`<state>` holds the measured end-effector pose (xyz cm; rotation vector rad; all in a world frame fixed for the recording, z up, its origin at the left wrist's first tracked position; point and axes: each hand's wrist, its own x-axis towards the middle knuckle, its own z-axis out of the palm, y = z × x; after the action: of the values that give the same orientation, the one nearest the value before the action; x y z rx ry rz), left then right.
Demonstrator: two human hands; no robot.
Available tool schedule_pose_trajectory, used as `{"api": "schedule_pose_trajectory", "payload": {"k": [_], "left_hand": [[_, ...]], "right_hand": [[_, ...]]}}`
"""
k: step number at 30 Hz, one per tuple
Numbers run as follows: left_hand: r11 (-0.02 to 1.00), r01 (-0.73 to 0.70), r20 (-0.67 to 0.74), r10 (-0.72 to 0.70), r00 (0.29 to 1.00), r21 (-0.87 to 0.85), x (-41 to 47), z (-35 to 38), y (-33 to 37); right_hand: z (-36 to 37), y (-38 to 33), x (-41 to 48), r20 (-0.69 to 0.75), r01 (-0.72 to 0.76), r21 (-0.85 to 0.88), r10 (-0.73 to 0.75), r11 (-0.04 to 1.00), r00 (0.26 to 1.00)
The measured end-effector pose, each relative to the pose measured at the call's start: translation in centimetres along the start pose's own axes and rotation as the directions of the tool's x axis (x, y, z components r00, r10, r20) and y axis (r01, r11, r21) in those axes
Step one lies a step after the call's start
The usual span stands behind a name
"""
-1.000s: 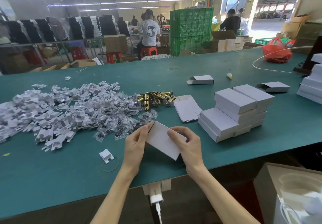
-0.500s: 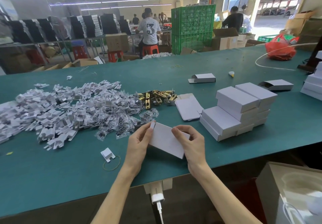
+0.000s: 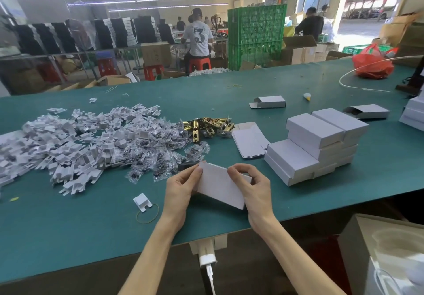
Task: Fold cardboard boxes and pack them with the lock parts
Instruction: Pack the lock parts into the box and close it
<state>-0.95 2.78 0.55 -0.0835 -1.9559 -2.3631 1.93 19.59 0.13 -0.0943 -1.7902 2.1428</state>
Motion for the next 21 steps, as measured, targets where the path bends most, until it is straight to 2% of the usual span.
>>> {"api": "schedule_pose_trajectory", "payload": {"k": [14,18,21], "left_hand": [[0.997,-0.058,0.011,0.058,0.998,0.048,0.17,-0.13,-0.38],[0.998,-0.05,0.046,0.048,0.998,0.027,0.3,-0.35,-0.26],[0.999,-0.044,0.064,0.043,0.997,0.015,0.39,-0.46,-0.26]], "right_hand": [[0.15,0.05,-0.27,0.098,0.122,-0.157,-0.107,0.98,0.989],[0.49,-0.05,-0.28,0.195,0.126,-0.192,-0.088,0.973,0.977],[0.47,-0.14,-0.19,0.178,0.092,-0.184,-0.059,0.979,0.982]]}}
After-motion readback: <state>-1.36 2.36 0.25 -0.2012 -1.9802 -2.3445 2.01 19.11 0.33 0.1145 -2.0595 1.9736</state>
